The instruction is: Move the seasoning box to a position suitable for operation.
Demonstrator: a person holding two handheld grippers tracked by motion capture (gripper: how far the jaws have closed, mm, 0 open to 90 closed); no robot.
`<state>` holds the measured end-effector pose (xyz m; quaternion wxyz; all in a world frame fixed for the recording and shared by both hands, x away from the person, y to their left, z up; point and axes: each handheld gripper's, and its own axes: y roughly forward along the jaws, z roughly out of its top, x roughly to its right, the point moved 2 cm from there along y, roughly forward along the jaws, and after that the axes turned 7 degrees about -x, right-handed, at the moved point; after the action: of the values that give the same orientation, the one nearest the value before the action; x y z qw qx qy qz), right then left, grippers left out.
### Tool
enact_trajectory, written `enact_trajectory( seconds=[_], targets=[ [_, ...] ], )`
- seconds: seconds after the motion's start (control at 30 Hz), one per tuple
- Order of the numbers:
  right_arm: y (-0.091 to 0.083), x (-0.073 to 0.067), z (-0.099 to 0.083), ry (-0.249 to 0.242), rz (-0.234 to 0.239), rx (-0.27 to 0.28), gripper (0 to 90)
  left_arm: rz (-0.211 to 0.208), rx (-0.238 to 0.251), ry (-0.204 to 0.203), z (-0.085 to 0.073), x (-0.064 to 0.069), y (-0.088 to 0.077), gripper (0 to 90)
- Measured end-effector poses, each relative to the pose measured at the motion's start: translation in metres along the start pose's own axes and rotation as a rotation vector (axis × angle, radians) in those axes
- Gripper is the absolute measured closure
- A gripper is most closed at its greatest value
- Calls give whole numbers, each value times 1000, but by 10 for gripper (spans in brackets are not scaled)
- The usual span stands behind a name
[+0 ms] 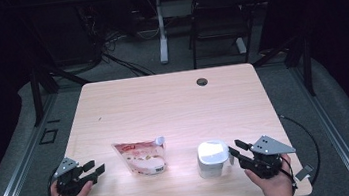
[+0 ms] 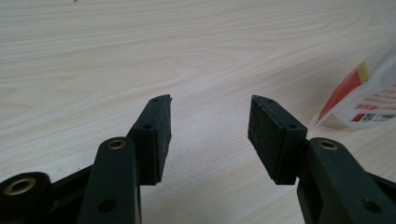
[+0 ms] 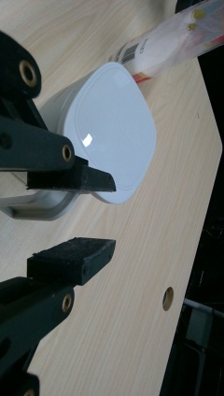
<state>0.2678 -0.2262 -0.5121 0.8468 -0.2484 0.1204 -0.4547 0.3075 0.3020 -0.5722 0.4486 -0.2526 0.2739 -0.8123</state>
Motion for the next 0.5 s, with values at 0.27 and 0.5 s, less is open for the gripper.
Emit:
enact_trajectory(
  seconds=[0.27,0.5],
  targets=[
    [-4,3,15,4,-21,-14,661,1,2,-3,0,-1,-1,492],
    [-5,5,23,103,52,-71,659,1,0,-1,0,-1,0,492]
  ],
)
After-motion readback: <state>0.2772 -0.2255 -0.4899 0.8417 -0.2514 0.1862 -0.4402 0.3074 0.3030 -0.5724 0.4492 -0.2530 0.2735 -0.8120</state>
